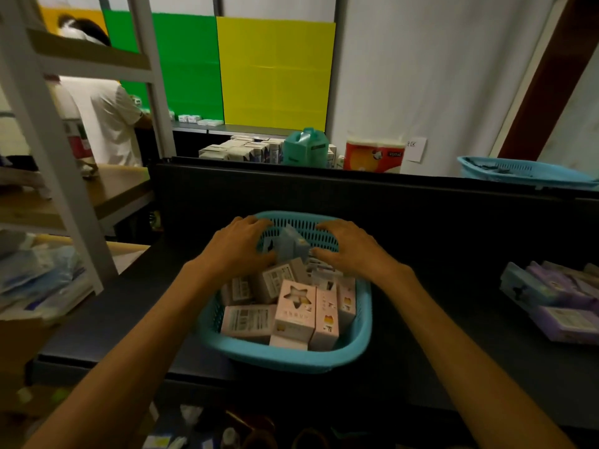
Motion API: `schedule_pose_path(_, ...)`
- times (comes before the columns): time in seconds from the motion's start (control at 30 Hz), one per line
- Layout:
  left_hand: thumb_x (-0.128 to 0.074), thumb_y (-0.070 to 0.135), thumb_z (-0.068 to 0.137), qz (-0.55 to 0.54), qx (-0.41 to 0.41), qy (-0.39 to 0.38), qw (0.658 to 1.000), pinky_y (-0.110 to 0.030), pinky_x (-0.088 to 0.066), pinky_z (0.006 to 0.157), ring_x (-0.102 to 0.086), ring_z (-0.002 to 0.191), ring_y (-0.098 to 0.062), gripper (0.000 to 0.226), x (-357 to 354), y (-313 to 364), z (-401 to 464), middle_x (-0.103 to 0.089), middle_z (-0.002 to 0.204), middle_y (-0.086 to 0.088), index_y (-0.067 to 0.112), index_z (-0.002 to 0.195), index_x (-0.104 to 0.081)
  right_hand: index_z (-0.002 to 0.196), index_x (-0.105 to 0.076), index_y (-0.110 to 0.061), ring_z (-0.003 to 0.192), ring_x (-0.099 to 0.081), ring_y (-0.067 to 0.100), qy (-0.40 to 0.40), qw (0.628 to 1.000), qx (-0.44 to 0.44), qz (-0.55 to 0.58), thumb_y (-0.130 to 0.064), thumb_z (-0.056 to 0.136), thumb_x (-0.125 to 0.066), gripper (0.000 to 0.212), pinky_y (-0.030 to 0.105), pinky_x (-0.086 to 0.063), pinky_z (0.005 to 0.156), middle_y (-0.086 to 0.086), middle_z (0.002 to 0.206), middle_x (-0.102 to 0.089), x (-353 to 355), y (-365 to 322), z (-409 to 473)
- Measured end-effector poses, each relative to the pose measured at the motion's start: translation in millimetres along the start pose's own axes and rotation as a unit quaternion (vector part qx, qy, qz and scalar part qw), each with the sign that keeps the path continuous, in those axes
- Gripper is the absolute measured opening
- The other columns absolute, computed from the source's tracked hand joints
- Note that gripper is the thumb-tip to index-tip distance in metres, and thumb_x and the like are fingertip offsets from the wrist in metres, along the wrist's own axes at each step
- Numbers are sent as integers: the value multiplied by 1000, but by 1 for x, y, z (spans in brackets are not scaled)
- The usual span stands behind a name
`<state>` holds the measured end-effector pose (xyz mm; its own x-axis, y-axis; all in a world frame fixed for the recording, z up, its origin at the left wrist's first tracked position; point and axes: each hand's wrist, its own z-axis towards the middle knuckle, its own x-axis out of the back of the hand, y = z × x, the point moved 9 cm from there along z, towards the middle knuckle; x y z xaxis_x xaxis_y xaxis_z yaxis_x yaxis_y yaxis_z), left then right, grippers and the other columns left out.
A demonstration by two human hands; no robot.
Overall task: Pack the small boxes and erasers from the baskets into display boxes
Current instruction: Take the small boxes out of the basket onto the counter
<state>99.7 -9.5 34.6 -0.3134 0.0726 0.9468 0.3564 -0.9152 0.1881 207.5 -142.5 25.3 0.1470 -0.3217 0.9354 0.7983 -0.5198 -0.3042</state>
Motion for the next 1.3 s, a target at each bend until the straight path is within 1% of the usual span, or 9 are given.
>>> schedule_pose_path(0.13,-63,45,82,-26,5,-26,999,-36,-53,86,-54,109,-18,68,-10,-9,13,-48,133,0,27,141,-34,144,-36,-21,127,-45,19,-47,998,0,37,-55,89,-54,67,29,-39,99,3,145,-43,-19,-5,33)
schedule_pose_path(0.3,-61,46,83,-48,-9,-30,998,-34,-53,86,-58,106,-16,62,-15,-18,22,-53,130,0,25,138,-40,136,-40,-19,109,-53,17,-93,993,-20,73,-56,83,-62,68,30,-45,85,4,133,-53,-37,-20,60)
schedule_pose_path(0.43,-61,44,84,-88,-39,-49,994,-30,-55,81,-62,94,-10,47,-25,-16,21,-61,118,3,29,126,-50,142,-33,-20,110,-55,22,-123,989,-45,62,-50,83,-62,72,33,-44,88,5,133,-54,-54,-25,66)
schedule_pose_path(0.57,-60,49,83,-141,-48,-81,986,-23,-55,72,-60,84,-4,39,-36,-20,20,-62,106,6,31,117,-54,135,-40,-20,97,-52,15,-96,989,-67,93,-38,82,-69,63,27,-42,80,5,129,-56,-50,-24,63)
schedule_pose_path(0.7,-58,59,80,-166,-66,-114,977,-22,-53,70,-59,80,-2,47,-45,-15,18,-59,94,11,29,117,-55,141,-34,-20,111,-54,20,-26,991,-89,98,-35,83,-69,69,26,-44,82,6,133,-52,-30,-14,52)
schedule_pose_path(0.9,-58,57,81,-147,-91,-225,959,-24,-45,78,-58,92,-9,58,-68,1,12,-58,118,5,33,131,-42,138,-36,-23,106,-56,20,66,983,-125,120,-37,79,-71,70,35,-50,90,6,126,-55,-7,14,23)
schedule_pose_path(1.0,-59,59,80,-89,-64,-266,958,-27,-46,77,-58,87,-9,58,-74,-4,8,-56,100,9,34,129,-41,139,-36,-24,108,-56,20,99,979,-134,117,-39,78,-72,72,35,-50,90,5,128,-52,1,26,9)
schedule_pose_path(1.17,-55,59,83,-55,-69,-263,961,-26,-48,76,-61,88,-10,54,-73,-5,2,-57,96,8,32,128,-44,139,-36,-22,108,-55,19,129,976,-107,142,-34,78,-72,71,39,-50,92,5,127,-52,8,29,-3)
schedule_pose_path(1.3,-58,51,85,-82,-75,-232,966,-22,-46,72,-60,85,-6,56,-62,-4,0,-55,97,10,32,133,-40,139,-34,-26,110,-54,20,137,975,-88,148,-38,76,-72,74,44,-51,92,4,127,-49,10,27,-6)
